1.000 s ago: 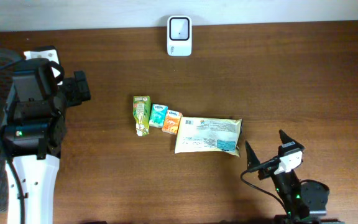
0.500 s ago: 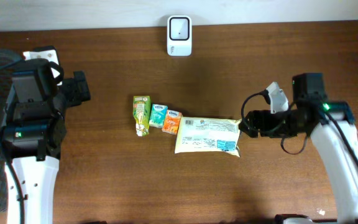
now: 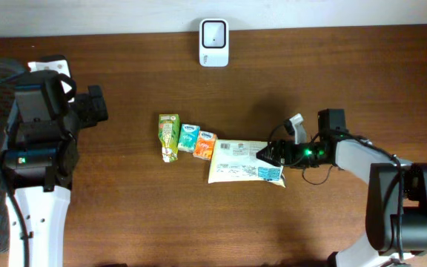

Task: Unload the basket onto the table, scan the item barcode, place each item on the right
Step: 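Reach the right gripper to the wet-wipe pack and grasp its edge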

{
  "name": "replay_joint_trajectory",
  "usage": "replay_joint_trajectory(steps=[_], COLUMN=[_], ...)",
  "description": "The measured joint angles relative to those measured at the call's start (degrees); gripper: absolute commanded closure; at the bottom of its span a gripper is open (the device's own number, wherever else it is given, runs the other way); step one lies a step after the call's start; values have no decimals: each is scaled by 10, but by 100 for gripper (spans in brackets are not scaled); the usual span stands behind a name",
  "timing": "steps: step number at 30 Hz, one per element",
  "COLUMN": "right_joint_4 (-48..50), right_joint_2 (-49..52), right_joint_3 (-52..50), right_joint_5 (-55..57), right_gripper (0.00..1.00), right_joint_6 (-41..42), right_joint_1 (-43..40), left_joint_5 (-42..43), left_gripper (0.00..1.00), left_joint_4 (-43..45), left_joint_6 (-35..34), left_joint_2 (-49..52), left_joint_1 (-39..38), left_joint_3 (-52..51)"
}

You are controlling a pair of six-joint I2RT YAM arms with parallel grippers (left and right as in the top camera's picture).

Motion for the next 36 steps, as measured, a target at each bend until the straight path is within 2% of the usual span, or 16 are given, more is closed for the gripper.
replay_joint_trajectory(steps=[6, 7, 8, 9, 12, 14, 17, 18, 19, 20, 22, 24, 28, 30, 35, 36], right_joint_4=[6, 8, 11, 10, 3, -9, -68, -165, -203, -244, -260, -269, -283, -283, -300, -310], right_joint_2=[0, 0, 0, -1, 5, 5, 5, 7, 8, 7, 7, 7, 25, 72, 93, 94], right_joint_3=[-8, -13, -20, -25, -40, -35, 13, 66, 99, 138, 197, 203, 198, 186, 186, 186], right_joint_5=[5, 2, -6, -7, 13, -1, -12, -3, 6, 37, 78, 97, 112, 121, 98, 96], right_gripper=[23, 28, 53, 67, 94, 96, 96, 56, 50, 24, 18, 14, 14, 14, 18, 22], right_joint_6=[20, 20, 19, 21, 29, 33, 17, -37, -67, -90, -113, -84, -47, -42, -27, -26], right_joint_1=[6, 6, 6, 6, 5, -9, -68, -77, -77, -74, -73, -73, -73, -73, -89, -89], left_joint_5=[0, 0, 0, 0, 0, 0, 0, 0, 0, 0, 0, 0, 0, 0, 0, 0], left_gripper=[1, 1, 1, 1, 1, 1, 1, 1, 1, 1, 1, 1, 1, 1, 1, 1], left_joint_4=[-10, -10, -10, -10, -10, -10, -10, -11, -11, -12, -12, -12, -12, -12, -12, -12], left_joint_6=[0, 0, 0, 0, 0, 0, 0, 0, 0, 0, 0, 0, 0, 0, 0, 0], left_joint_2=[0, 0, 0, 0, 0, 0, 0, 0, 0, 0, 0, 0, 0, 0, 0, 0], left_joint_1=[0, 0, 0, 0, 0, 0, 0, 0, 0, 0, 0, 0, 0, 0, 0, 0], left_joint_3=[0, 0, 0, 0, 0, 0, 0, 0, 0, 0, 0, 0, 0, 0, 0, 0])
